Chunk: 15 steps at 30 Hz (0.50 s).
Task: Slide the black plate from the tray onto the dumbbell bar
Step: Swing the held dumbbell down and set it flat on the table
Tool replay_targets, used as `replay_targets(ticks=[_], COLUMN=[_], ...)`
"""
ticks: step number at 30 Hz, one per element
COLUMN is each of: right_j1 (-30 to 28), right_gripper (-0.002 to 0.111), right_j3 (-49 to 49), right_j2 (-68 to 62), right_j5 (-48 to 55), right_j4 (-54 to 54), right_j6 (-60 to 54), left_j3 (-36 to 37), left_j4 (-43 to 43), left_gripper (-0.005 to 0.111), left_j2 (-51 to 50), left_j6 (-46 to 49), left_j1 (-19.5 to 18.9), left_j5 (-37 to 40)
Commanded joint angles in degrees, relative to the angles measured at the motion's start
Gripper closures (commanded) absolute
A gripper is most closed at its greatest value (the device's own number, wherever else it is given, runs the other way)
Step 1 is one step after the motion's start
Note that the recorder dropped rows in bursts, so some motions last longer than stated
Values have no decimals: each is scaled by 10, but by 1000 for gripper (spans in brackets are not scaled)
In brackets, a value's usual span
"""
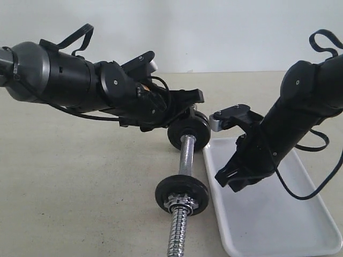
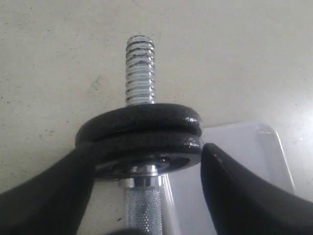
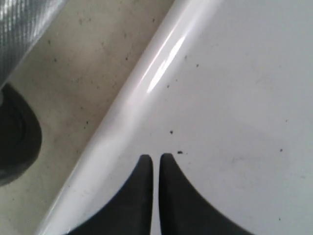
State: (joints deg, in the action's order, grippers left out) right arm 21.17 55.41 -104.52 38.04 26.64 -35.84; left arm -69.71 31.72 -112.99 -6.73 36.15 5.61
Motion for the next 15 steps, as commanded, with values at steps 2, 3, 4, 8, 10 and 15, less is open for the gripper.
replay_targets(ticks=[2, 3, 4, 8, 10, 15], right_j1=[1, 1, 1, 1, 1, 1], right_gripper=[107, 107, 107, 107, 107, 107], right_j3=[2, 2, 2, 2, 2, 2], right_j2=[5, 5, 5, 6, 6, 7], right_j5=[-30, -31, -31, -34, -38, -42], right_j4=[36, 43, 45, 46, 46, 46], right_j6=[-18, -23, -24, -24, -24, -24], left_j3=[-2, -2, -2, -2, -2, -2], left_j4=[2, -1, -11, -37, -42, -47], left_gripper=[47, 47, 47, 47, 47, 47], left_j2=[2, 2, 2, 2, 3, 9], left_j6=[115, 129, 134, 134, 137, 156], left_j1=[-1, -4, -6, -18, -23, -24], left_j5=[46, 57, 66, 101, 112, 124])
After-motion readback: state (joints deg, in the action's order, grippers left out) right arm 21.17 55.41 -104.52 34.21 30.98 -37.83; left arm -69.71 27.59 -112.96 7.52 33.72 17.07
